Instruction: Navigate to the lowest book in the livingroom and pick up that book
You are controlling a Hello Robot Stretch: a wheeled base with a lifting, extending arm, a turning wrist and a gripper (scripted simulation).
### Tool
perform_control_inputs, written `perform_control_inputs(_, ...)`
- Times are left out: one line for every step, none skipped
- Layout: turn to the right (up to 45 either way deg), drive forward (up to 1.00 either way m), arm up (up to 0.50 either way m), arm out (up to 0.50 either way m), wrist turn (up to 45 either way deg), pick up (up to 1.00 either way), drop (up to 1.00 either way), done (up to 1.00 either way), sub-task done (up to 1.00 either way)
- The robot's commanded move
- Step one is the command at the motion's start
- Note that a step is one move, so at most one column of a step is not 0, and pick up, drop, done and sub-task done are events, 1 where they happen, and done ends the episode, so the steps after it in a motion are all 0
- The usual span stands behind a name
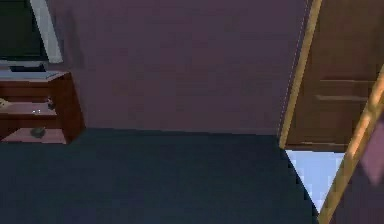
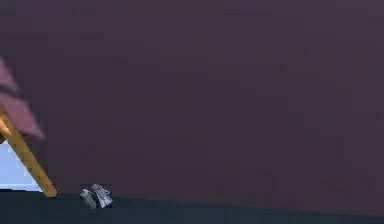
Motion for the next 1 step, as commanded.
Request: perform_control_inputs(-45.0,0.00,0.00,0.00,0.0,0.00,0.00,0.00,0.00)
